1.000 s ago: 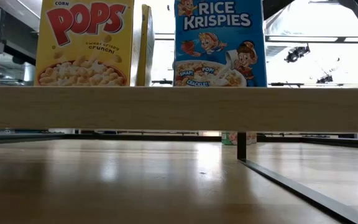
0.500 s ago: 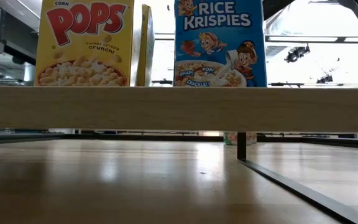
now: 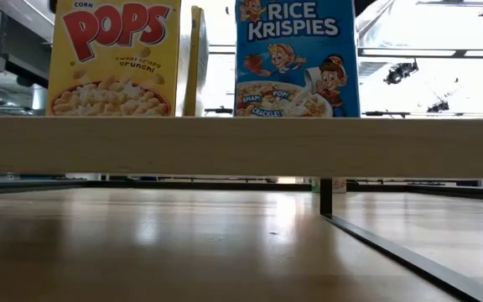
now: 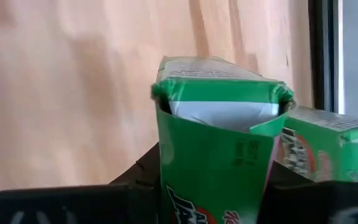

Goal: Stack cereal on shelf
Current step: Put the bottom green cereal box on the shelf

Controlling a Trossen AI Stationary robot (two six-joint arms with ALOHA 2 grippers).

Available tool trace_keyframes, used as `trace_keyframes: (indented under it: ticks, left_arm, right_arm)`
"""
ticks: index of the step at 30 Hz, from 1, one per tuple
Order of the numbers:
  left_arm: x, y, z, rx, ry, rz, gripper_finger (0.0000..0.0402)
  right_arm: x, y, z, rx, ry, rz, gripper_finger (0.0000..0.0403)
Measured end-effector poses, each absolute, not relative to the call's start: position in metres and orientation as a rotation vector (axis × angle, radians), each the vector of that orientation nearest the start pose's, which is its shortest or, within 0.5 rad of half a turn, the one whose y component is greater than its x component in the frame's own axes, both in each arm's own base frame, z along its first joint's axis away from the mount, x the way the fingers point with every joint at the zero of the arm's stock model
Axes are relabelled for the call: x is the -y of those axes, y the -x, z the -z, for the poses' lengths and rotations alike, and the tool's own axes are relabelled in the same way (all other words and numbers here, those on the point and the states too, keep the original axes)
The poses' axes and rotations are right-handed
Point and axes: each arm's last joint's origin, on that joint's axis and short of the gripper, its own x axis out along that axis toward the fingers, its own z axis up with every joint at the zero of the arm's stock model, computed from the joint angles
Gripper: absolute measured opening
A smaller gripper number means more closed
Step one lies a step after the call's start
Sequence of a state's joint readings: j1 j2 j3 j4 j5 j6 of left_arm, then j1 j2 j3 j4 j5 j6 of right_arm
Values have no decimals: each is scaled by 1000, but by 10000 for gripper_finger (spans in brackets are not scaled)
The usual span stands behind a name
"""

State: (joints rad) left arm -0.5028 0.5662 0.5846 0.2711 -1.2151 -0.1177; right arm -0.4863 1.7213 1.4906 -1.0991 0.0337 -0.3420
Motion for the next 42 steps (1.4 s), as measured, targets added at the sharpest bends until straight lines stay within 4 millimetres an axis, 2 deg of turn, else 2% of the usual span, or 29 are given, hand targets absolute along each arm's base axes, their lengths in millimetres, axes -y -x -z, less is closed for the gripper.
trace_keyframes:
  ticks: [3, 6, 9, 12, 16, 20, 25, 29, 35, 42]
  left_arm:
    - [24, -108, -339, 282, 386, -859, 282]
    - [15, -99, -348, 341, 408, -888, 282]
    - [7, -86, -360, 414, 397, -800, 282]
    - [1, -71, -373, 434, 366, -707, 282]
    - [-4, -53, -385, 355, 366, -570, 282]
    - [-2, -49, -387, 192, 401, -382, 282]
    - [10, -63, -381, 1, 387, -194, 282]
    - [20, -82, -375, -105, 352, -130, 283]
    - [34, -111, -365, -233, 308, -87, 283]
    - [41, -158, -342, -413, 294, -125, 283]
  right_arm:
    - [135, -295, -295, -1229, -134, 207, 107]
    - [105, -303, -313, -1102, -196, 208, 107]
    - [71, -320, -326, -978, -224, 206, 107]
    - [37, -346, -341, -875, -250, 210, 106]
    - [0, -384, -358, -795, -238, 233, 106]
    - [-27, -416, -372, -752, -202, 194, 106]
    - [-36, -436, -382, -793, -192, 175, 106]
    - [-37, -442, -371, -804, -226, 128, 106]
    - [-38, -442, -368, -829, -237, 95, 106]
    - [-40, -443, -370, -809, -217, 68, 106]
